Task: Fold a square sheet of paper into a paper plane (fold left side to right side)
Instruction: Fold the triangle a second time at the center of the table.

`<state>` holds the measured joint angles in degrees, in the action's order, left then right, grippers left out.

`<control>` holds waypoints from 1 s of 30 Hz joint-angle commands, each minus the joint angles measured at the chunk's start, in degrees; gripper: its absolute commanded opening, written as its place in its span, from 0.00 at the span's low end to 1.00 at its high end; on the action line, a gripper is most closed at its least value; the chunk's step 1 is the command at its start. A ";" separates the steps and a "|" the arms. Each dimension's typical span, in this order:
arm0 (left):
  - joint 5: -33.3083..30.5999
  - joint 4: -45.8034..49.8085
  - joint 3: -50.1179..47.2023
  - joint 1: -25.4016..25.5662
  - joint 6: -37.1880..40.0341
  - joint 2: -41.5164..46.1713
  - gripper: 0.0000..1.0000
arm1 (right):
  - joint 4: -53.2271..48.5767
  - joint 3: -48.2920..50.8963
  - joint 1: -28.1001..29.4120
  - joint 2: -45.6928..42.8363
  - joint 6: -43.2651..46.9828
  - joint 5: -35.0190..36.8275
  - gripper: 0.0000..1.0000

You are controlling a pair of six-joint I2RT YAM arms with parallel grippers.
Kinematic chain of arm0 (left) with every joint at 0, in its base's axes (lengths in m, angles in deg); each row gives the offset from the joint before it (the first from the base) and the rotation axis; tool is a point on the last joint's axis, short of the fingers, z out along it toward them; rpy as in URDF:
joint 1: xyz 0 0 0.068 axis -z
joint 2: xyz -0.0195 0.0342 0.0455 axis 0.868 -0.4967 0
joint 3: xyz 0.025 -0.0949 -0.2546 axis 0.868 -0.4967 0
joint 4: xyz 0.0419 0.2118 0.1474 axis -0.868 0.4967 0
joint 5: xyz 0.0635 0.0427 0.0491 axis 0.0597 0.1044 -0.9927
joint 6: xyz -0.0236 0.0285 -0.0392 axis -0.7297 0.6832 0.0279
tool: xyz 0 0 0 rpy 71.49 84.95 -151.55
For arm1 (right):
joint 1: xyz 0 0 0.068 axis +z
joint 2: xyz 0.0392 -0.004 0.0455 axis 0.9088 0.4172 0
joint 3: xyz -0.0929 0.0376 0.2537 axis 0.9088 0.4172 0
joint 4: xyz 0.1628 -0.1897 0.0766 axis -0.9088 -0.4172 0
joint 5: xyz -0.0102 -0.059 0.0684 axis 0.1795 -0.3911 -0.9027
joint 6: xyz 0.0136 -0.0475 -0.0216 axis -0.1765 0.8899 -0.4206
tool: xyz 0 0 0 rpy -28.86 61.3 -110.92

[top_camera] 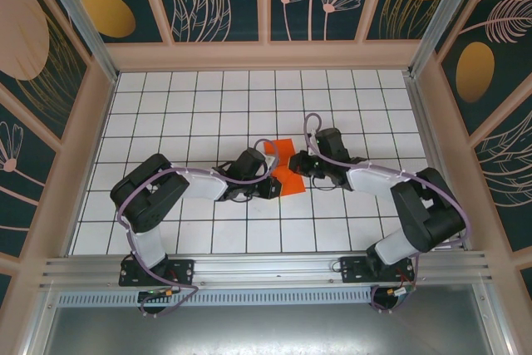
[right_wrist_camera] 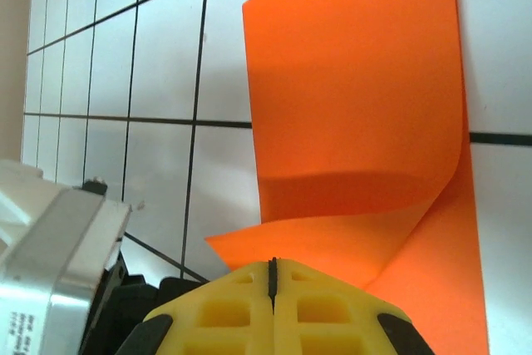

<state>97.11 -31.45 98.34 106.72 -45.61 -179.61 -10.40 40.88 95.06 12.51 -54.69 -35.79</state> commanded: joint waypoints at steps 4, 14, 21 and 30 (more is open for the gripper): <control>-3.57 3.84 -1.57 0.30 1.48 -3.40 0.12 | 6.87 3.43 3.55 1.43 -2.50 0.26 0.00; -4.47 4.23 -1.66 0.58 1.41 -3.49 0.07 | 8.15 2.32 5.07 7.38 -1.99 0.85 0.00; -4.98 4.72 -1.66 0.66 1.41 -3.47 0.05 | 4.46 0.54 5.01 9.58 0.43 3.98 0.00; -5.59 4.99 -2.52 0.61 1.24 -3.55 0.04 | 3.46 -0.06 2.42 9.55 2.75 4.81 0.00</control>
<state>95.49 -32.04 98.27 107.27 -45.37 -179.72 -5.59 42.37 99.06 21.36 -53.97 -33.95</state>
